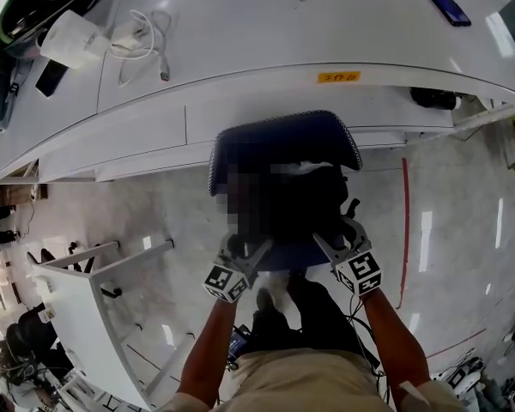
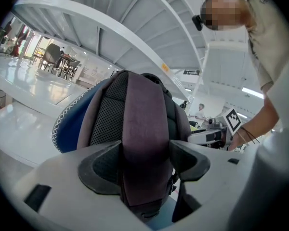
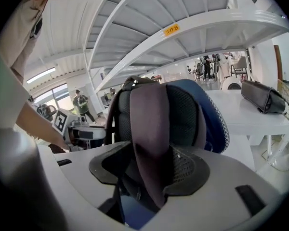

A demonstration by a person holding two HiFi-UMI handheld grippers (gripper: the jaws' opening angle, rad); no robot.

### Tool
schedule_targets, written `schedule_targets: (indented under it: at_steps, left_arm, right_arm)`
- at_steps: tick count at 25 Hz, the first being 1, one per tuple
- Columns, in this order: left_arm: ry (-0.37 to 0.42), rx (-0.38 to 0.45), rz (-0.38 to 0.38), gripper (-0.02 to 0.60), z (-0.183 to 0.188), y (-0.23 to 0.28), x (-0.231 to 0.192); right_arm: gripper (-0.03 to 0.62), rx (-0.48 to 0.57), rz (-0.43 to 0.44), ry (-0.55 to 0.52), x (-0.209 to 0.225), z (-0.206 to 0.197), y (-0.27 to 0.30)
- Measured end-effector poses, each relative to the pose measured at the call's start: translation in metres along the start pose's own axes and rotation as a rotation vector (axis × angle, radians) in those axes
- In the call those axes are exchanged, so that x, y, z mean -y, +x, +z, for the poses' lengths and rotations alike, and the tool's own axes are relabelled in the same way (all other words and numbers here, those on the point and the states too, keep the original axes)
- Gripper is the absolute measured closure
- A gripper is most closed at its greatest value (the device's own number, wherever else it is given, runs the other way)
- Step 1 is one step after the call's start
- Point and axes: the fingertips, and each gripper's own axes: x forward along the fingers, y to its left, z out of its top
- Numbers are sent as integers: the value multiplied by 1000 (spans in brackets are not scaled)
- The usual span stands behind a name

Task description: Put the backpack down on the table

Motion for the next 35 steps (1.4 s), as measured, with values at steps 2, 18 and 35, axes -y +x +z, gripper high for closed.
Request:
schedule_targets:
  at_steps: [2, 18, 35]
  left_arm:
    - [3, 14, 1, 291, -3, 1, 1]
    - [56, 32, 106, 336, 4, -17, 24]
    - [-9, 259, -184, 525, 141, -52, 107]
  right_arm:
    - [378, -37, 29, -1, -10, -22, 6]
    - [518, 12, 46, -14, -40, -22, 13]
    - [531, 219, 174, -153, -124, 121, -33]
